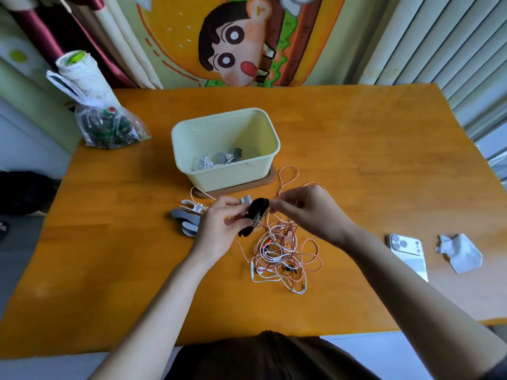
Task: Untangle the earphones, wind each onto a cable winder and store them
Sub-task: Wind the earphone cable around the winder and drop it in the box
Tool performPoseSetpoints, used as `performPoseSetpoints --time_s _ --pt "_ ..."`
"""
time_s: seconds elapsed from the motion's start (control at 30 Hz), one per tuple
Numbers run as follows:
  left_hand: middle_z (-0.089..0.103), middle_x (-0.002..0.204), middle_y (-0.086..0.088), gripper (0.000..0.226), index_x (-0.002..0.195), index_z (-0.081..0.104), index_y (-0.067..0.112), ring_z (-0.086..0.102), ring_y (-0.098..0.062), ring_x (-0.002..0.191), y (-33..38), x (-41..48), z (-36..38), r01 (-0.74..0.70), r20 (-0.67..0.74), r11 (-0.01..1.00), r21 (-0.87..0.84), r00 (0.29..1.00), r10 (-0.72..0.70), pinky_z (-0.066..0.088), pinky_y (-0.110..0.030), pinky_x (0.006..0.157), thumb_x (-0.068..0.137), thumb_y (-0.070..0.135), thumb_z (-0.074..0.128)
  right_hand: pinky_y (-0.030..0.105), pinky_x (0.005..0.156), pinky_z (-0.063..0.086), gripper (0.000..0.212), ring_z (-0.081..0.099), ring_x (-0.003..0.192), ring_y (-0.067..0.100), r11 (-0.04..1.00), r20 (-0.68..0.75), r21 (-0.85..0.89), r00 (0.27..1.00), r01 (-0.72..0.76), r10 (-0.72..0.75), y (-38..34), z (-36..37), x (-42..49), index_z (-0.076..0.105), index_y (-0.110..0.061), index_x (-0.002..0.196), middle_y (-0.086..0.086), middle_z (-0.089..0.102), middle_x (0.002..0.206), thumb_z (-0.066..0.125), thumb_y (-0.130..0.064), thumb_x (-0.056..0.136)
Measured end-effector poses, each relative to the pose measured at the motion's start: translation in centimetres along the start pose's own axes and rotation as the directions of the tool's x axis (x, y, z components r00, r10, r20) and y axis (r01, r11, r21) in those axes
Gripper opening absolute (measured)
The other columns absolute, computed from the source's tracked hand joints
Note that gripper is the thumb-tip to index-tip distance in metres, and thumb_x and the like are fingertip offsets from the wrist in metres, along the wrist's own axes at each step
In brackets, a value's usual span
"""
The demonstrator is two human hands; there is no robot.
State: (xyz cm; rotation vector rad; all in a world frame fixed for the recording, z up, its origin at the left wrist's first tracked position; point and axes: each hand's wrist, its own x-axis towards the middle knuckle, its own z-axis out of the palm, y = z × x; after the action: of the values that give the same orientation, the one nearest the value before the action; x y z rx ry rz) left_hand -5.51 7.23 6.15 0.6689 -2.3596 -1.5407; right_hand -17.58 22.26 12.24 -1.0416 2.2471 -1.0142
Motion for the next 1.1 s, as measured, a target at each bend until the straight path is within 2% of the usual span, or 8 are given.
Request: performPoseSetpoints --time_s 0.27,0.37,0.5,0.67,0.77,0.87,0.97,1.1 --pt "0.061 0.104 0.006 0.035 0.104 0.067 0.027 0.058 0.004 0.099 -0.1 -0.8 -3.8 0.129 0.290 0.959 -0.253 0.956 -0.052 0.048 -0.013 0.081 0.076 0.007 0.069 0.017 0.043 0.023 0.026 0.030 0.043 0.007 0.996 -0.024 0.086 0.999 -0.039 0.042 -0.5 2.4 2.6 0.068 -0.020 0.069 -0.010 0.033 0.041 0.062 -0.034 0.089" --pt "0.069 0.102 0.008 0.033 0.104 0.072 0.017 0.062 -0.003 0.101 0.3 -0.9 -4.4 0.188 0.312 0.847 -0.497 0.950 -0.028 0.048 -0.018 0.084 0.072 0.025 0.075 0.014 0.043 0.021 0.032 0.029 0.041 0.005 0.974 -0.024 0.213 0.997 -0.073 0.080 -0.9 3.7 2.9 0.069 -0.006 0.075 -0.012 0.034 0.040 0.060 -0.032 0.091" --pt "0.074 0.099 0.003 0.052 0.096 0.078 0.023 0.067 -0.011 0.098 0.4 -0.8 -4.7 0.277 0.307 0.664 -0.694 0.949 -0.075 0.052 -0.021 0.083 0.051 0.045 0.090 0.014 0.044 0.019 0.036 0.025 0.042 0.004 0.933 -0.016 0.341 0.992 -0.112 0.125 -1.6 5.5 2.6 0.059 -0.012 0.066 -0.013 0.029 0.044 0.053 -0.033 0.094" --pt "0.073 0.102 -0.002 0.047 0.094 0.078 0.021 0.068 -0.016 0.098 -0.1 -0.5 -5.1 0.305 0.289 0.489 -0.817 0.951 -0.110 0.054 -0.023 0.081 0.051 0.037 0.090 0.010 0.045 0.027 0.038 0.038 0.042 0.000 0.918 -0.023 0.362 0.983 -0.160 0.180 -2.1 7.9 1.7 0.054 -0.017 0.063 -0.016 0.043 0.043 0.046 -0.028 0.099" --pt "0.074 0.098 -0.002 0.023 0.089 0.079 0.022 0.069 -0.014 0.093 0.1 -0.5 -5.0 0.300 0.244 0.444 -0.844 0.953 -0.179 0.055 -0.022 0.077 0.067 0.023 0.074 0.011 0.046 0.027 0.039 0.037 0.042 0.001 0.919 -0.045 0.349 0.977 -0.181 0.209 -2.3 9.1 1.1 0.051 -0.014 0.063 -0.012 0.041 0.049 0.044 -0.027 0.099" --pt "0.073 0.096 -0.002 0.026 0.092 0.076 0.015 0.069 -0.013 0.090 0.4 -0.4 -4.7 0.290 0.204 0.400 -0.870 0.948 -0.244 0.056 -0.021 0.075 0.077 0.010 0.056 0.011 0.045 0.027 0.037 0.037 0.042 0.002 0.921 -0.038 0.331 0.972 -0.207 0.233 -2.4 10.0 0.9 0.056 -0.014 0.068 -0.010 0.044 0.054 0.044 -0.026 0.100" --pt "0.069 0.109 -0.004 0.025 0.108 0.064 0.010 0.066 -0.015 0.099 0.4 0.2 -5.1 0.230 0.107 0.399 -0.888 0.946 -0.307 0.055 -0.023 0.086 0.088 0.004 0.051 0.011 0.045 0.028 0.029 0.039 0.043 0.001 0.931 -0.027 0.305 0.975 -0.202 0.220 -2.5 10.4 0.5 0.064 -0.015 0.079 -0.008 0.048 0.059 0.045 -0.025 0.099" --pt "0.067 0.114 -0.004 0.029 0.119 0.061 0.008 0.065 -0.014 0.105 -0.4 0.8 -5.3 0.170 -0.058 0.563 -0.809 0.929 -0.366 0.053 -0.023 0.091 0.091 0.001 0.055 0.017 0.047 0.032 0.024 0.042 0.047 0.006 0.975 -0.043 0.152 0.985 -0.160 0.168 -2.2 10.9 0.0 0.067 -0.019 0.090 -0.008 0.051 0.061 0.046 -0.024 0.099"
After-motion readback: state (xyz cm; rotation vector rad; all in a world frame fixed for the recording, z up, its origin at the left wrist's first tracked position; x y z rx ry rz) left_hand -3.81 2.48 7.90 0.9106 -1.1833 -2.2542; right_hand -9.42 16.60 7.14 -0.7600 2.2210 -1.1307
